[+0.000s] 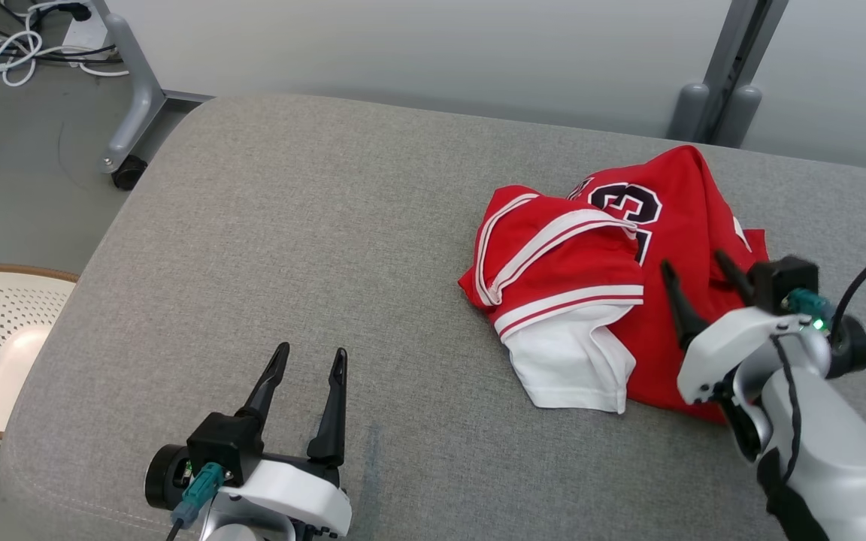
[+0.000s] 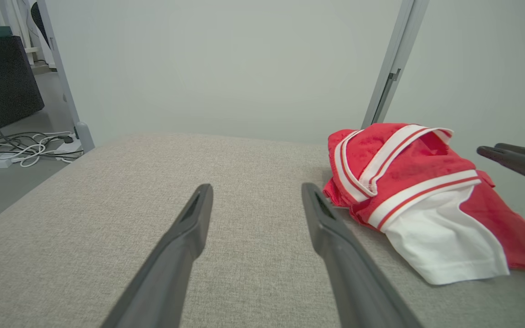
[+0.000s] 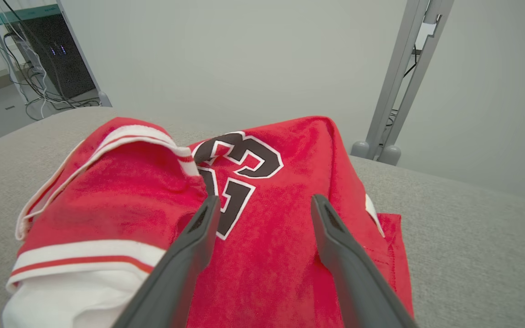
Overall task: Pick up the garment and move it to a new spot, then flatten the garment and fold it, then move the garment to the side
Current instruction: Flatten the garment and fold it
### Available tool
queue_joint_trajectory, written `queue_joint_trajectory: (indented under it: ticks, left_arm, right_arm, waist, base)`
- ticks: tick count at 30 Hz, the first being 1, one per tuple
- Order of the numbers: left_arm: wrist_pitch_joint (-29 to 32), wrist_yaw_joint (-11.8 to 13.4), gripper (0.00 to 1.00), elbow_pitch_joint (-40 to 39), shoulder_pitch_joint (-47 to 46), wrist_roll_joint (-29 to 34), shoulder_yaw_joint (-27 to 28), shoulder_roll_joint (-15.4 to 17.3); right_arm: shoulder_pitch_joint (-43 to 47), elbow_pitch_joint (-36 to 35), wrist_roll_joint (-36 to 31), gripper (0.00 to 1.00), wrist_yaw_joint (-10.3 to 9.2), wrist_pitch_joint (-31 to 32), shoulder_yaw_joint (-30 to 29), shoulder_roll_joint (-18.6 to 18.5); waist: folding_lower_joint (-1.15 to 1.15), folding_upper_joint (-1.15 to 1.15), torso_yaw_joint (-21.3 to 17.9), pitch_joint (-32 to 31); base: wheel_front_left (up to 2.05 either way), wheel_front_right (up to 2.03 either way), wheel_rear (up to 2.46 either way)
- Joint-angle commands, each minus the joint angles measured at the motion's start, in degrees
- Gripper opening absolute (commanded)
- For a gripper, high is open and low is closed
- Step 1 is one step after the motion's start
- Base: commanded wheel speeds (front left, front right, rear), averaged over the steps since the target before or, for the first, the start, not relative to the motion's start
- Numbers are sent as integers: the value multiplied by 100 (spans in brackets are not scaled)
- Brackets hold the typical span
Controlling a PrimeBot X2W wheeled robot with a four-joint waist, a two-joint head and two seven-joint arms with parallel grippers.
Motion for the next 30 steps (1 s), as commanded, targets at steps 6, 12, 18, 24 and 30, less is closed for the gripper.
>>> queue_joint_trajectory:
  ticks: [6,12,18,24,30]
  left_arm:
    - [-12,-32,100,-9,-107,7,-14,27]
    - [-12,-10,100,-13,-109,-12,1,28]
    - [-12,-2,100,-12,-46,-35,36,26]
    - [-12,10,100,-34,-46,-55,12,25]
    - [-12,36,100,-44,-30,-88,-1,26]
  right_arm:
    - [250,-82,601,100,1,72,632,-57]
    - [174,-22,1027,100,1,96,1125,-106]
    - [213,-42,1476,100,1,127,1564,-104]
    - [75,18,1806,33,1,122,1914,-116]
    - [-272,-50,1832,0,1,8,2198,35]
  waist:
    - [0,0,72,36]
    - [0,0,343,35]
    - [0,0,548,9]
    - [0,0,654,7]
    - [0,0,708,8]
  base:
    - [0,0,0]
    - [0,0,0]
    - [0,0,0]
    - [0,0,0]
    - [0,0,0]
